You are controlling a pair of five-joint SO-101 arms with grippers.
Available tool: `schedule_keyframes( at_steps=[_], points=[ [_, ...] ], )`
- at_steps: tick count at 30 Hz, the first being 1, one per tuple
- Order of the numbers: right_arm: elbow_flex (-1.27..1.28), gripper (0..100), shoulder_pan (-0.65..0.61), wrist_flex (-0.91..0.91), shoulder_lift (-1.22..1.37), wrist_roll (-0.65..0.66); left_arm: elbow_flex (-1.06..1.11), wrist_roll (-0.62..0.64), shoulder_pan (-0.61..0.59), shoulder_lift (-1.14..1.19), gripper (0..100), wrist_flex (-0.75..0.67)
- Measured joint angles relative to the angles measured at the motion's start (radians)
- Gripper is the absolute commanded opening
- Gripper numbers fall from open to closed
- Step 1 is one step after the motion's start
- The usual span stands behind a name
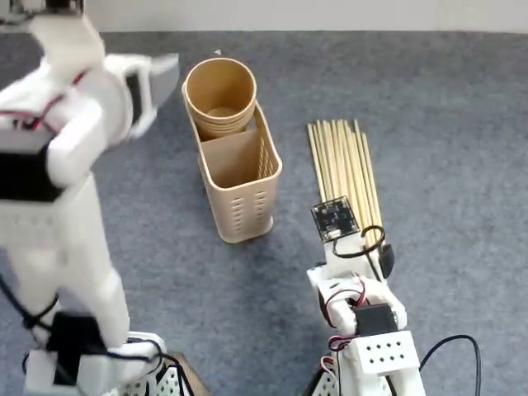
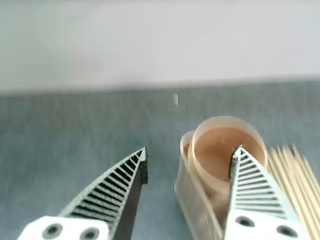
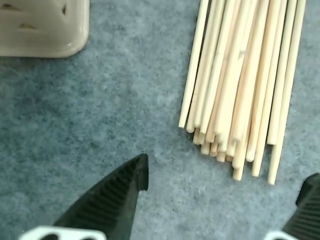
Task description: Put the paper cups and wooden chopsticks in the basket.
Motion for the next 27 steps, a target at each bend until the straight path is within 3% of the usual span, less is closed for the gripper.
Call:
schedule_keyframes(
  at_steps=[2,7,13,18,27],
  points=[
    [0.000,44.0,0.018,0.043,0.000,0.000,0.048,0.000,0.003,-0.064,26,0.087],
    [-0.077,44.0,0.075,0.112,-0.002,0.000,0.399,-0.002,0.011,-0.287,26,0.072],
    [-0.227,44.0,0.186,0.097,0.000,0.071,1.077,-0.163,0.006,-0.566,27,-0.256],
    [-0.353,44.0,0.218,0.083,0.141,0.170,1.596,-0.186,-0.097,-0.746,26,-0.595],
    [-0.839,44.0,0.278,0.083,0.836,0.244,1.946,-0.123,-0.104,-0.931,26,-0.758]
  ],
)
